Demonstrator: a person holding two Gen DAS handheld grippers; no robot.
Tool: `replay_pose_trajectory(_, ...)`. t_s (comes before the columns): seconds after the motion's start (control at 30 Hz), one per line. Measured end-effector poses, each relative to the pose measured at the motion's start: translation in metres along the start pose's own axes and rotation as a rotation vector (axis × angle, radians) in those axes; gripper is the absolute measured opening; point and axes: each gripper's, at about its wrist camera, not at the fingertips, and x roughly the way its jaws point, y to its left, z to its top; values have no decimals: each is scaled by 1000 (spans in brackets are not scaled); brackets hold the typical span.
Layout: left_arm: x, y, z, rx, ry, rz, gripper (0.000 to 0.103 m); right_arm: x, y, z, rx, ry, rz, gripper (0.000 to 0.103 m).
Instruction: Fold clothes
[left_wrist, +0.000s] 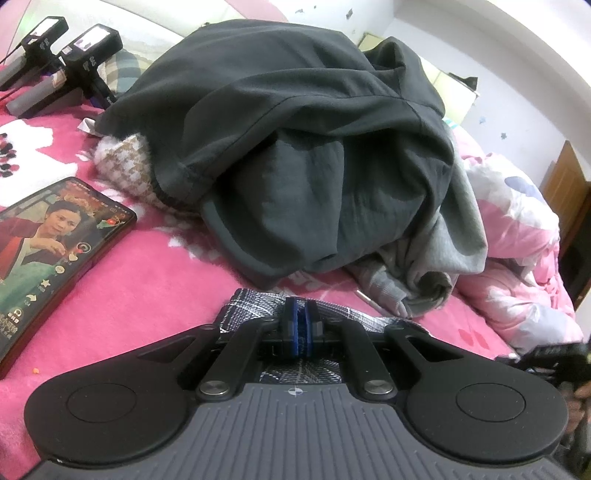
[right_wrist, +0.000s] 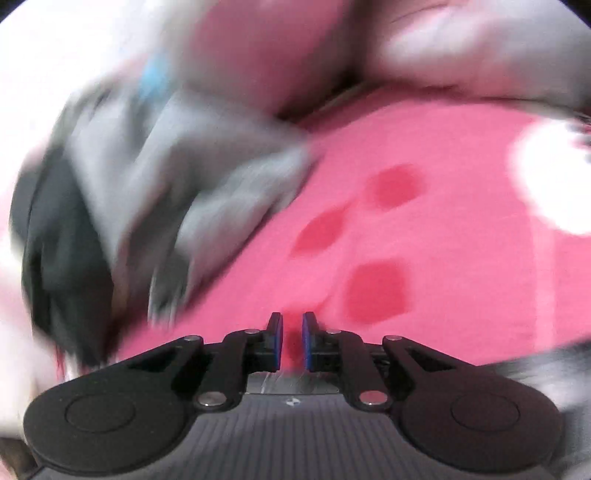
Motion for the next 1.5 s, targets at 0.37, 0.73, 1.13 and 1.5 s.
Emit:
replay_pose_trajectory(0.37, -56, -63, 6, 71, -121, -115, 30, -183, 5, -4, -269, -237, -208, 12)
replay_pose_trajectory(0.73, 82, -165, -31, 289, 219, -113, 30, -111, 22, -36, -836, 104, -173, 12)
replay_pose_trajectory(1.13, 101, -144, -40, 221, 229, -67, 30, -43, 26, -27, -898, 346, -36, 22)
replay_pose_trajectory(1.5, 102, -141, -39, 204, 228, -86, 30, -50, 48, -34, -977, 393, -104, 1)
